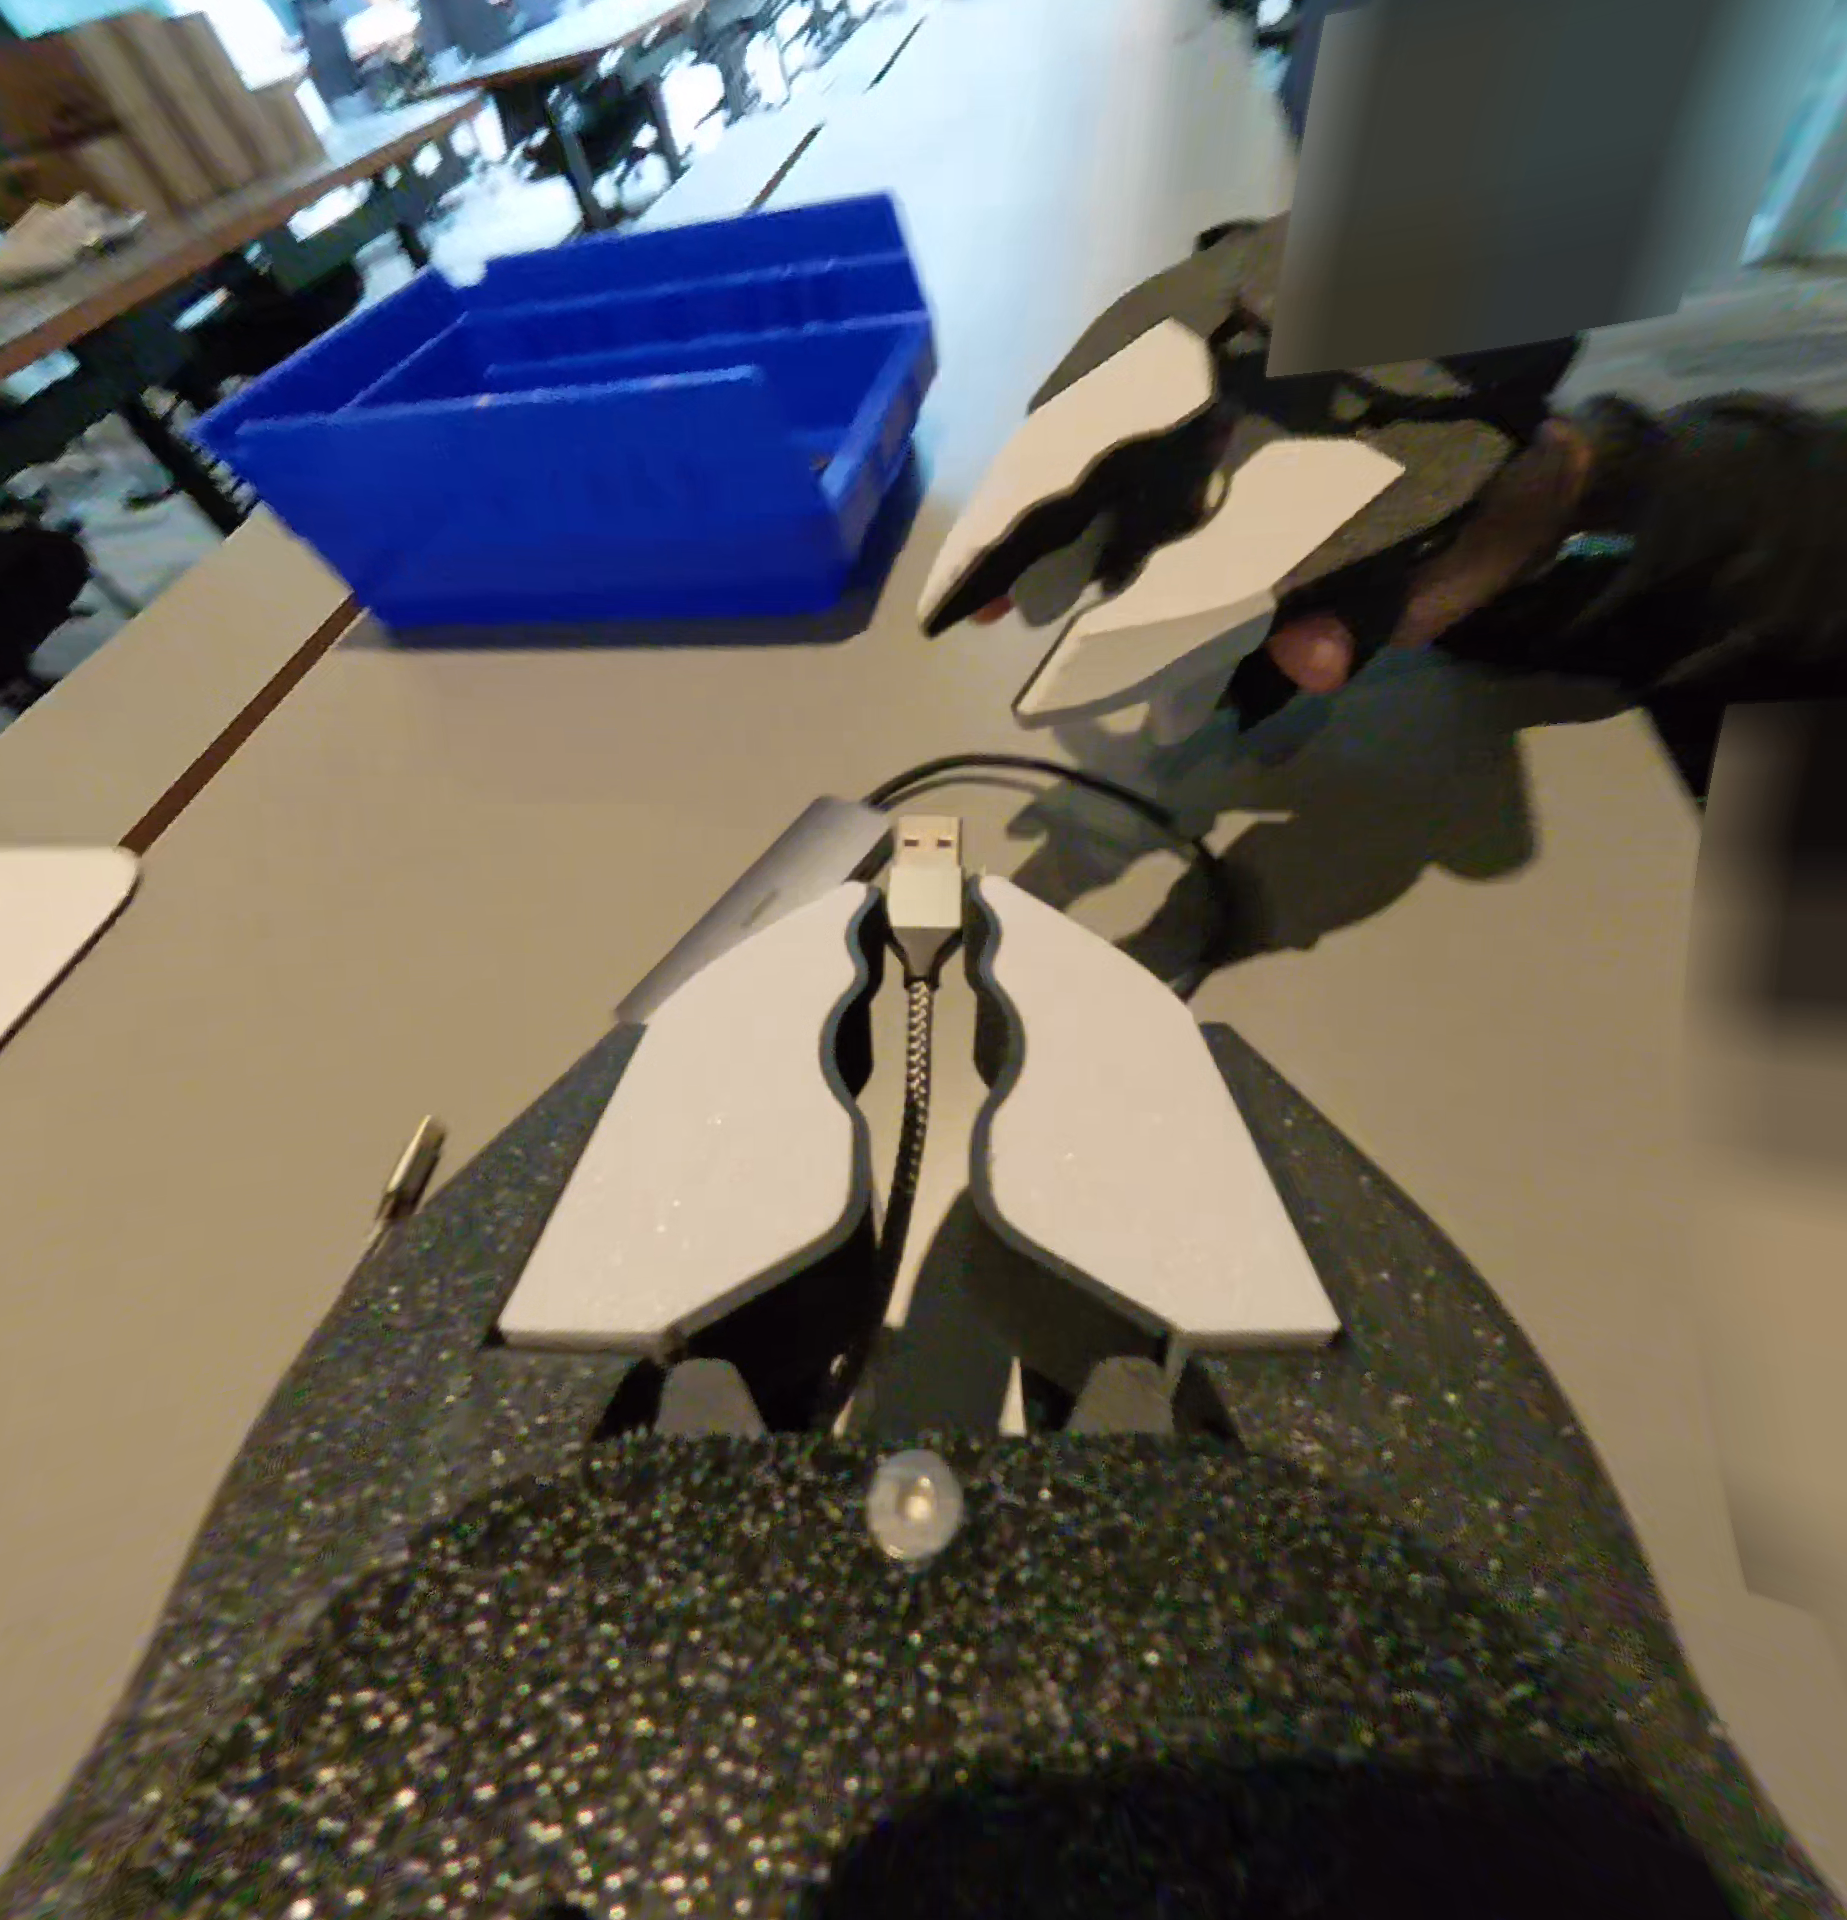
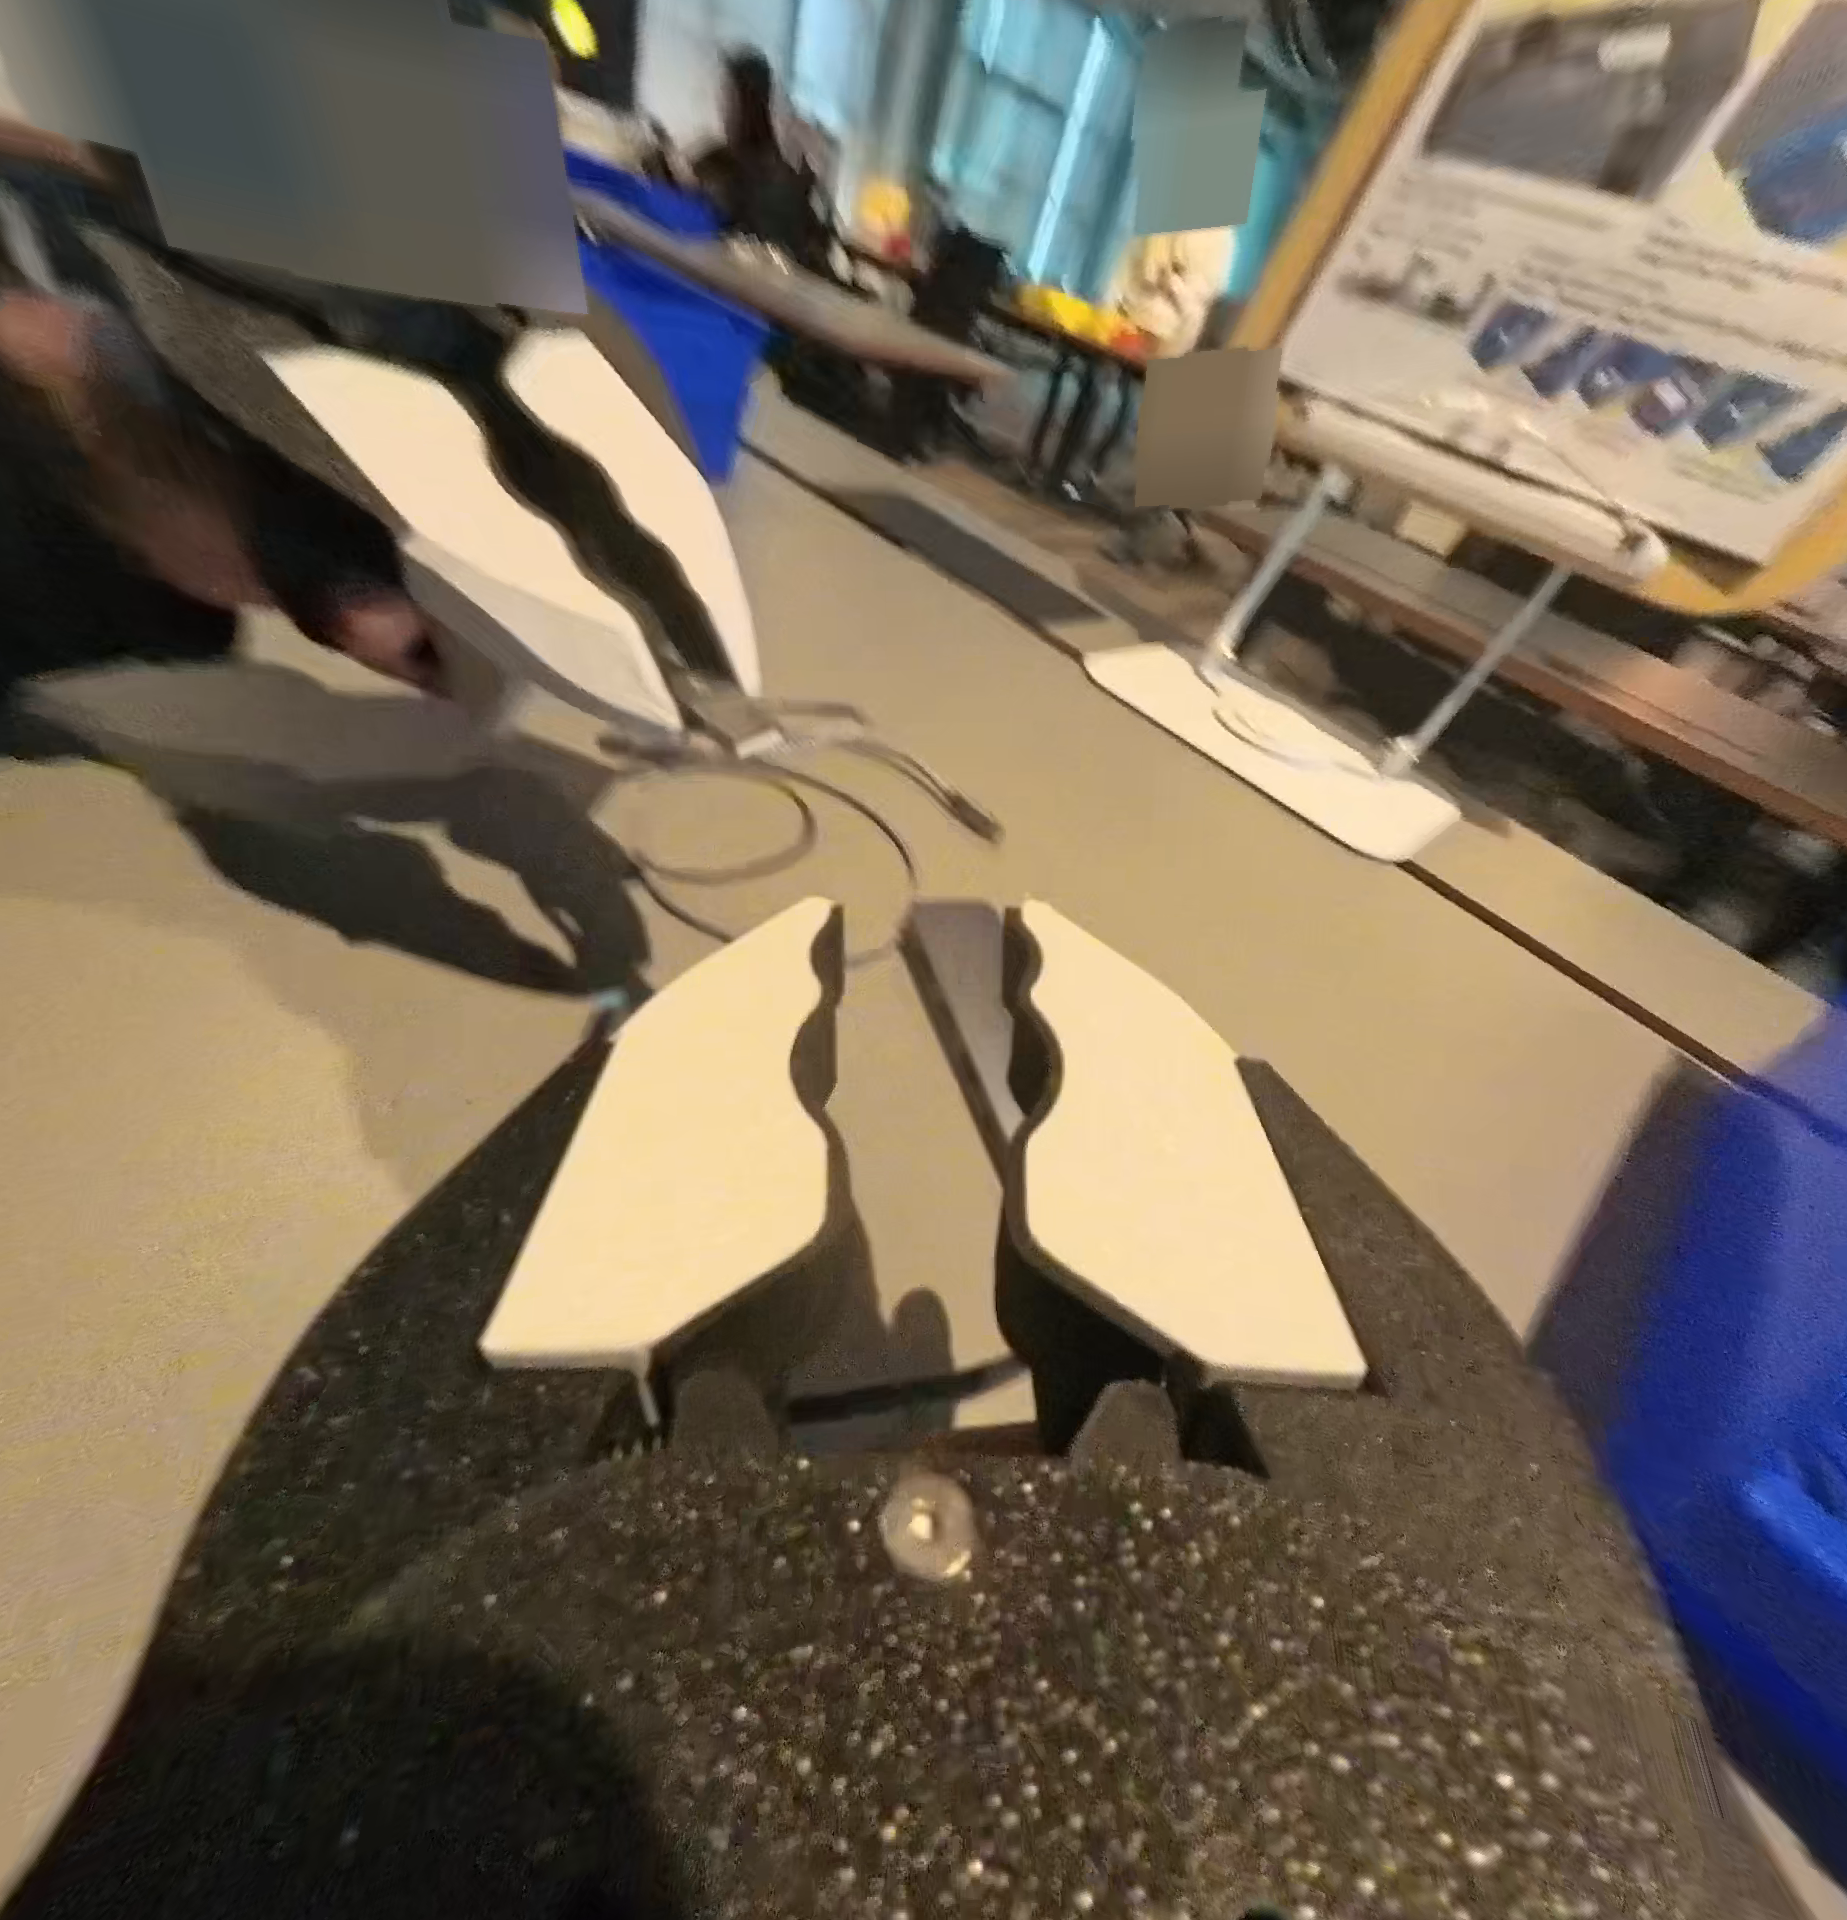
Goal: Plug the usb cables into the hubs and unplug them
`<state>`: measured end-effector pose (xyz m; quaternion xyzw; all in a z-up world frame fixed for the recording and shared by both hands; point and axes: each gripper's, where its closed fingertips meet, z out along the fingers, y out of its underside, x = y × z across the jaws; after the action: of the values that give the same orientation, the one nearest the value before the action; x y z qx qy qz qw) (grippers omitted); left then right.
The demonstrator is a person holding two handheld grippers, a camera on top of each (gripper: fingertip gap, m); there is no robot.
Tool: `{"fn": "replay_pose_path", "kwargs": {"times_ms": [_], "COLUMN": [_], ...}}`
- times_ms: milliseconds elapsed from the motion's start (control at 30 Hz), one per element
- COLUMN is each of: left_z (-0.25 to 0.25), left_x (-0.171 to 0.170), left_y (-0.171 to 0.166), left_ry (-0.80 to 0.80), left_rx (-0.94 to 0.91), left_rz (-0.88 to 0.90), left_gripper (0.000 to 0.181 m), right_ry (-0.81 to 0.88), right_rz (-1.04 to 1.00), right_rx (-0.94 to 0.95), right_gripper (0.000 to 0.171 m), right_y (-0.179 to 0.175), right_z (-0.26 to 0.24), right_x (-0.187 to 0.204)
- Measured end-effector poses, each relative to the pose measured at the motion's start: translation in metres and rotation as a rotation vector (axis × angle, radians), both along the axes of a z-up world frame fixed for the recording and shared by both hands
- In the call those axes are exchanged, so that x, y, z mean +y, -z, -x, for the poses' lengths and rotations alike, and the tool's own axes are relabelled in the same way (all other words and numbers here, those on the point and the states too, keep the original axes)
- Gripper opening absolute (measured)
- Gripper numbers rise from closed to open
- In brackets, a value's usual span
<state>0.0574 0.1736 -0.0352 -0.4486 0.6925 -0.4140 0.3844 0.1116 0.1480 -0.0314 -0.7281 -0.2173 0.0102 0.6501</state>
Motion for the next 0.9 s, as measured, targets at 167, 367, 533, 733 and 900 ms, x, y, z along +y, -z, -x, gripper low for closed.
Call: {"fn": "replay_pose_path", "kwargs": {"times_ms": [167, 367, 533, 733, 900], "left_z": [-0.002, 0.0, -0.002, -0.004, -0.006], "left_x": [0.027, 0.042, 0.044, 0.045, 0.046], "left_y": [0.016, 0.017, 0.017, 0.019, 0.017], "left_ry": [-0.143, -0.214, -0.232, -0.251, -0.285], "left_rx": [0.074, 0.071, 0.069, 0.077, 0.069], "left_rz": [-0.02, -0.03, -0.031, -0.025, 0.013], "left_gripper": [0.014, 0.014, 0.014, 0.014, 0.014], "right_ry": [0.05, 0.009, -0.084, -0.106, -0.054], "right_rz": [0.195, 0.431, 0.629, 0.678, 0.653], "right_rx": [-0.071, -0.093, -0.121, -0.077, -0.004], "right_gripper": [0.043, 0.054, 0.056, 0.037, 0.036], "right_y": [0.034, 0.059, 0.088, 0.094, 0.088], "right_z": [-0.021, -0.04, -0.042, -0.036, -0.038], "right_x": [0.021, 0.04, 0.044, 0.05, 0.051]}}
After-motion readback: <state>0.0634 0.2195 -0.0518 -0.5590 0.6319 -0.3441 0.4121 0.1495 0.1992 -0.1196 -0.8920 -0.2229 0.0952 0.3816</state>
